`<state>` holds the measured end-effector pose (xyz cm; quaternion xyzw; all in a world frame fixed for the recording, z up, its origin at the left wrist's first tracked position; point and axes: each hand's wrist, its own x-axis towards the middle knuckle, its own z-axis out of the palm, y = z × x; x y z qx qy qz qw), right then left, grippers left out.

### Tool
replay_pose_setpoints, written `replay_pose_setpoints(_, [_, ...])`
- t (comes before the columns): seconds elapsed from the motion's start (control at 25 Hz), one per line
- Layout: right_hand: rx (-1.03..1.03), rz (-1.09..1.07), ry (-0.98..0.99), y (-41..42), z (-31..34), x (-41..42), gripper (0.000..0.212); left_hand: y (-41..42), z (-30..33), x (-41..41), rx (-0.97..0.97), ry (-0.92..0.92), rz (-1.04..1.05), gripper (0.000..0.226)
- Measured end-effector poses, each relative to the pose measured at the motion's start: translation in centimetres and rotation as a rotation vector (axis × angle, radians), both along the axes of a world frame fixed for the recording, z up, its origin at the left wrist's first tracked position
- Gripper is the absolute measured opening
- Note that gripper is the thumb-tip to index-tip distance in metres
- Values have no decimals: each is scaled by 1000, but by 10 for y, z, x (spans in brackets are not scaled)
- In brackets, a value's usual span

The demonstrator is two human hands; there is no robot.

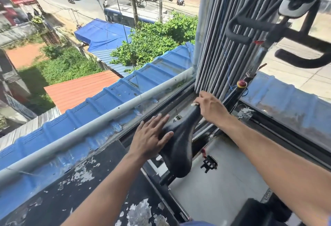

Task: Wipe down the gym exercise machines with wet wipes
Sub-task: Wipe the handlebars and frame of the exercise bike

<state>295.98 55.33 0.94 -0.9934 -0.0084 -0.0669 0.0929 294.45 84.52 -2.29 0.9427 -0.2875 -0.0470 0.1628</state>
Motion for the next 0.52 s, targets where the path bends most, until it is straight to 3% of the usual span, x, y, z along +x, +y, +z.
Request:
replay_pose_setpoints(0.2, [345, -76, -299, 54, -19, -60, 25, 1, -6, 4, -1, -31, 10, 81])
replay_pose_setpoints(0.36, [414, 126, -239, 107, -27, -118, 24, 6, -9, 6, -70, 6, -30, 71])
replay_pose_setpoints(0.52, [369, 357, -143, 96, -27, -135, 23, 15, -13, 7, -201, 33, -129, 61])
